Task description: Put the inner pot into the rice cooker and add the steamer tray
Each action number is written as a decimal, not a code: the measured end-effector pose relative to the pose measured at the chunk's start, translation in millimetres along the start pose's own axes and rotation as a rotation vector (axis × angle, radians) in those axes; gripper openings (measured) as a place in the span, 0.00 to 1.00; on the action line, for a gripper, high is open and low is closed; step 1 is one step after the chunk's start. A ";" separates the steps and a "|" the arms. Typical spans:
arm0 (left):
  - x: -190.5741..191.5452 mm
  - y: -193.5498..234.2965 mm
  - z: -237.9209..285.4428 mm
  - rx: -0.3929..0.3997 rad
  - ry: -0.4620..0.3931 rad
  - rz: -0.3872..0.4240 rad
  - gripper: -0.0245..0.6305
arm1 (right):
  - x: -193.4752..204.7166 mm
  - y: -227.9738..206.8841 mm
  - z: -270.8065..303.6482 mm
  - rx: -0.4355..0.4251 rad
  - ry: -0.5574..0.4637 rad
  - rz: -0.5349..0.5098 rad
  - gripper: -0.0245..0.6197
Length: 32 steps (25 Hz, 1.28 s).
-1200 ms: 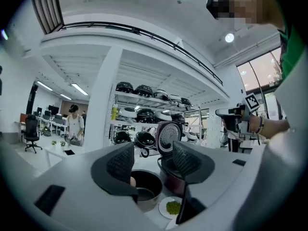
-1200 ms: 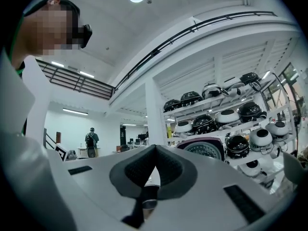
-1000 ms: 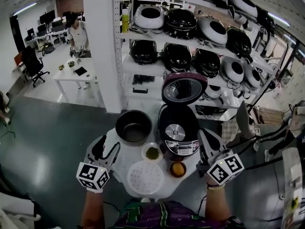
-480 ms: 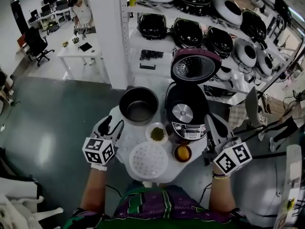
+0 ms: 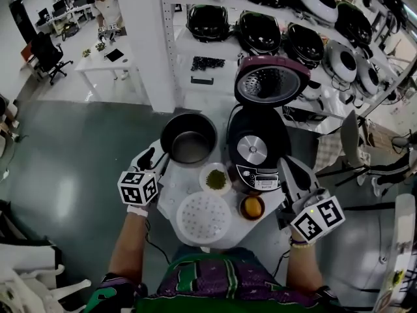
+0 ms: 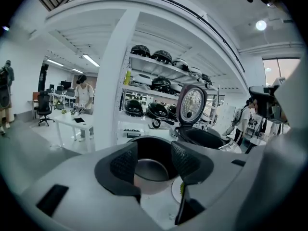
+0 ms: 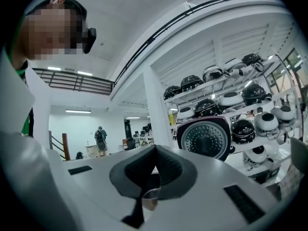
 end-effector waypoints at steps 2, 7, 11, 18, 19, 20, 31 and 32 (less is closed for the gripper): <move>0.3 7.1 12.5 -0.013 0.018 0.009 0.41 | 4.2 -3.1 4.4 -0.004 0.008 0.016 0.05; 3.0 24.5 45.0 -0.038 0.056 0.001 0.41 | 12.7 -9.6 19.8 -0.015 0.039 0.013 0.05; 6.4 39.8 72.4 -0.058 0.099 0.000 0.41 | 14.7 -17.4 29.9 -0.016 0.051 0.025 0.05; 18.7 66.7 113.6 -0.102 0.143 -0.056 0.41 | 27.2 -27.1 41.3 -0.027 0.096 0.035 0.05; 19.4 68.9 119.1 -0.108 0.148 -0.060 0.41 | 29.0 -28.6 42.6 -0.028 0.101 0.039 0.05; 19.9 71.1 124.1 -0.114 0.153 -0.061 0.41 | 30.8 -30.0 44.0 -0.028 0.107 0.043 0.05; 32.3 96.8 165.3 -0.154 0.232 -0.053 0.41 | 43.2 -43.1 57.0 -0.032 0.174 0.049 0.05; 33.7 97.9 167.7 -0.155 0.237 -0.054 0.41 | 44.1 -44.1 57.9 -0.033 0.179 0.049 0.05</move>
Point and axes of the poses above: the fingertips, and each gripper's own axes: z forward along the fingers, y to its left, x out of its underside, the point moved 8 cm from there along -z, backward along the fingers, and after that the axes turned 6 degrees about -z, right-handed, at the moved point
